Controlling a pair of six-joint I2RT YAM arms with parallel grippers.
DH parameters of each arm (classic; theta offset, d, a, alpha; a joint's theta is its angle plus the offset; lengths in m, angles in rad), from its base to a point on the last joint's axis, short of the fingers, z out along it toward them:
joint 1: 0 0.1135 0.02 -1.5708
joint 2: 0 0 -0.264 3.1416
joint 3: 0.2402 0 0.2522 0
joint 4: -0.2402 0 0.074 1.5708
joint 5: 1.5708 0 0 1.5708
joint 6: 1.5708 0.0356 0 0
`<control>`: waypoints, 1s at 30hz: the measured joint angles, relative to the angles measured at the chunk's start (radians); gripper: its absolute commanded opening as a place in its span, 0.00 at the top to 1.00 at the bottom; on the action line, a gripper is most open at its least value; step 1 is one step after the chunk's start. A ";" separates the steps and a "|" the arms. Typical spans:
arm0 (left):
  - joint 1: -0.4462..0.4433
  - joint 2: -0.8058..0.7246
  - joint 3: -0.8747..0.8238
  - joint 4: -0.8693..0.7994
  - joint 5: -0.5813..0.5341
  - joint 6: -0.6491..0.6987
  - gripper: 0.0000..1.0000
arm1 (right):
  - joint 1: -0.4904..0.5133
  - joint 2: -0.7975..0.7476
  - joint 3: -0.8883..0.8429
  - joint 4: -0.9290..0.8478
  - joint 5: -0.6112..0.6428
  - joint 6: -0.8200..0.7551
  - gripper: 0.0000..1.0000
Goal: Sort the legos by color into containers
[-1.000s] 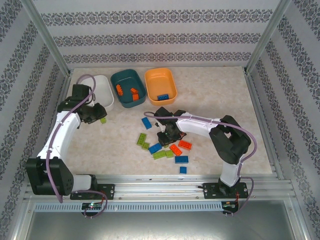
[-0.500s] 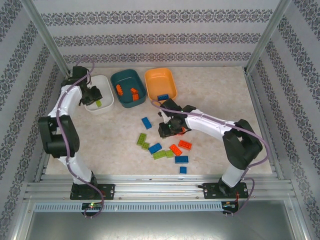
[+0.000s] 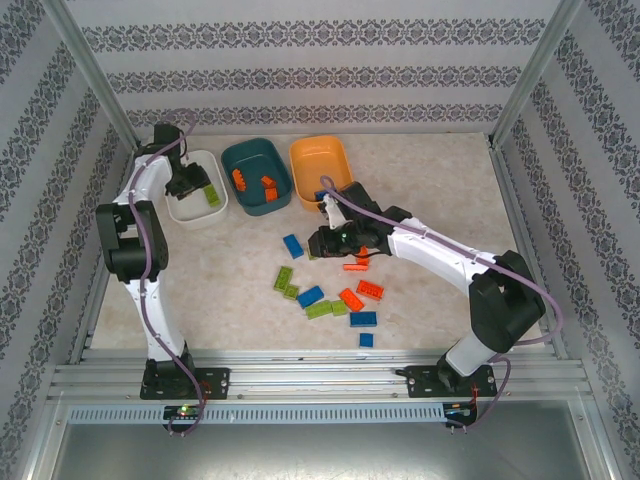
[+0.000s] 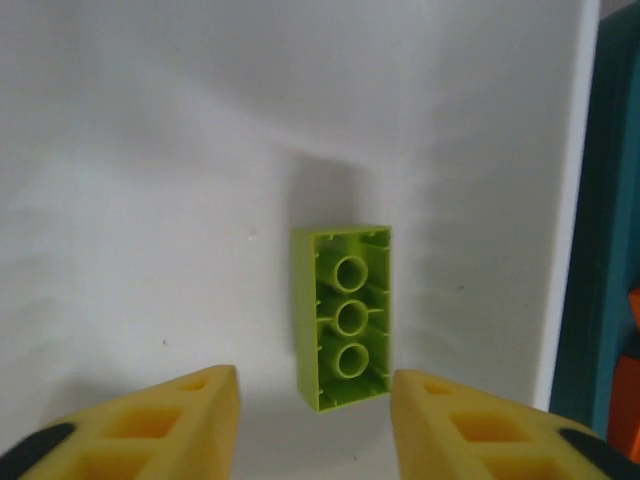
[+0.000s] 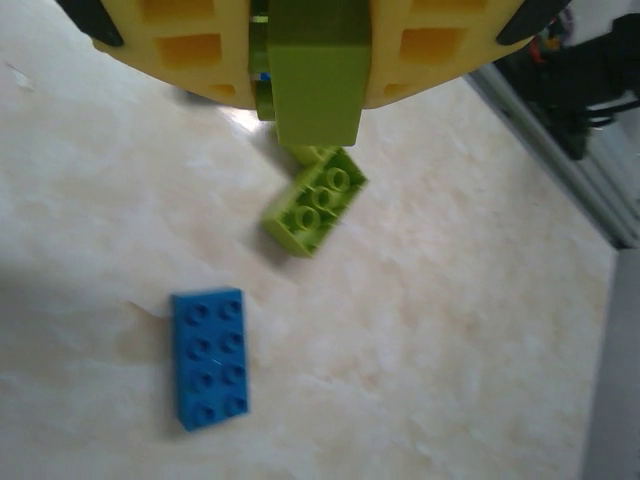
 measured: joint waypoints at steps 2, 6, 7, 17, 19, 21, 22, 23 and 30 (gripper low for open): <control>0.003 -0.014 0.002 0.000 0.007 -0.003 0.41 | 0.000 0.030 0.023 0.055 -0.031 0.034 0.79; 0.012 -0.112 -0.063 0.018 0.031 -0.038 0.33 | 0.003 0.146 0.134 0.141 -0.074 0.091 0.80; 0.012 -0.166 -0.108 0.033 0.042 -0.057 0.32 | 0.007 0.188 0.181 0.157 -0.080 0.106 0.80; 0.012 -0.887 -0.587 0.201 0.118 -0.214 0.23 | 0.061 0.616 0.734 0.241 -0.118 0.213 0.77; 0.012 -0.999 -0.676 0.220 0.135 -0.227 0.23 | 0.066 0.695 0.837 0.249 -0.124 0.233 0.77; 0.012 -1.077 -0.748 0.226 0.154 -0.236 0.21 | 0.070 0.777 0.948 0.249 -0.129 0.251 0.77; 0.012 -1.105 -0.781 0.226 0.161 -0.237 0.20 | 0.074 0.826 1.017 0.245 -0.130 0.263 0.77; 0.012 -1.126 -0.811 0.225 0.166 -0.238 0.19 | 0.075 0.879 1.094 0.240 -0.132 0.272 0.76; 0.013 -1.172 -0.887 0.192 0.180 -0.206 0.17 | 0.088 1.224 1.646 0.218 -0.076 0.328 0.25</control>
